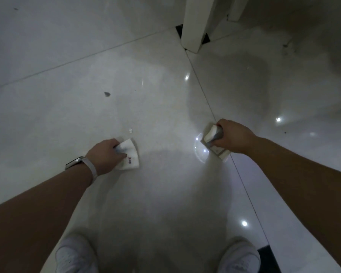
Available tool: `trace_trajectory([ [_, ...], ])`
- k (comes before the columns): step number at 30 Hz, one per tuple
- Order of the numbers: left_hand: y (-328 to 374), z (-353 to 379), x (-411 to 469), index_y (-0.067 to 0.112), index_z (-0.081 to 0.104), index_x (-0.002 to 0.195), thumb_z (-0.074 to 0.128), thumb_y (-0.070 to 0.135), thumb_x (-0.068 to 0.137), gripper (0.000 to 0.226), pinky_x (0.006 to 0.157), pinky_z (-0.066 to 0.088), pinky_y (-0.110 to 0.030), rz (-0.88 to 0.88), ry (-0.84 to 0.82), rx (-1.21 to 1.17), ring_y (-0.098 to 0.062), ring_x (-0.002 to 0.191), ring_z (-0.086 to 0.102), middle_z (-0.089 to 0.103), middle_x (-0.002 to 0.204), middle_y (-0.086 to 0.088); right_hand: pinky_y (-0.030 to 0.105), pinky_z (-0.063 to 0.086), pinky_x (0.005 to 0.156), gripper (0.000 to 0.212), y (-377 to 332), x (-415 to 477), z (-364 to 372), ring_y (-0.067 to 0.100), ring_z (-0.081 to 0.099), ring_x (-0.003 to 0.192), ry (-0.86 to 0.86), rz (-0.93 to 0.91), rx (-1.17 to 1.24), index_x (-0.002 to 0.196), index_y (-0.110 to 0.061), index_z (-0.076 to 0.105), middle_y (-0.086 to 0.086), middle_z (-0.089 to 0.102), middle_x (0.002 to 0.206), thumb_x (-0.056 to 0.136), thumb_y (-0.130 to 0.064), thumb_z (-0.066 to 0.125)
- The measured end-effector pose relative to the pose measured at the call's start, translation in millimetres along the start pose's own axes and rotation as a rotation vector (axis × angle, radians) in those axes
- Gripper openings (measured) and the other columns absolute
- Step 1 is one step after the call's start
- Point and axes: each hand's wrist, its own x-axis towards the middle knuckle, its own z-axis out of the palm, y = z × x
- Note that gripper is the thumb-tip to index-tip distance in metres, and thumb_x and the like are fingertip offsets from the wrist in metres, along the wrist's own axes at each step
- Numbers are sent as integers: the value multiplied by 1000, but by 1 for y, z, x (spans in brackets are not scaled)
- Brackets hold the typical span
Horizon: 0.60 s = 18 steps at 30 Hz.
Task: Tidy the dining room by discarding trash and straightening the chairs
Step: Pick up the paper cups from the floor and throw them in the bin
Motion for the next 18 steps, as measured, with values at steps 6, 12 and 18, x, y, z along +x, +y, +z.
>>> trace_trajectory([
  [6, 27, -23, -31, 11, 57, 80, 70, 24, 87, 20, 62, 29, -30, 47, 66, -149, -27, 75, 56, 57, 74, -6, 33, 43, 72, 44, -36, -26, -17, 22, 54, 87, -15, -7, 35, 114, -9, 56, 11, 64, 107, 79, -27, 75],
  [12, 66, -90, -125, 17, 52, 72, 70, 20, 84, 22, 52, 32, -21, 2, 84, -347, -13, 61, 50, 54, 65, 4, 28, 37, 62, 40, -127, -130, -71, 19, 54, 82, 28, -20, 255, 109, -11, 57, -1, 57, 93, 78, -27, 76],
  [18, 76, -191, -230, 13, 50, 73, 66, 21, 85, 22, 51, 33, -21, -31, 146, -474, -13, 57, 46, 52, 62, 3, 37, 49, 75, 34, -220, -218, -156, 23, 60, 86, 55, -61, 292, 108, -19, 57, 0, 65, 96, 80, -32, 71],
])
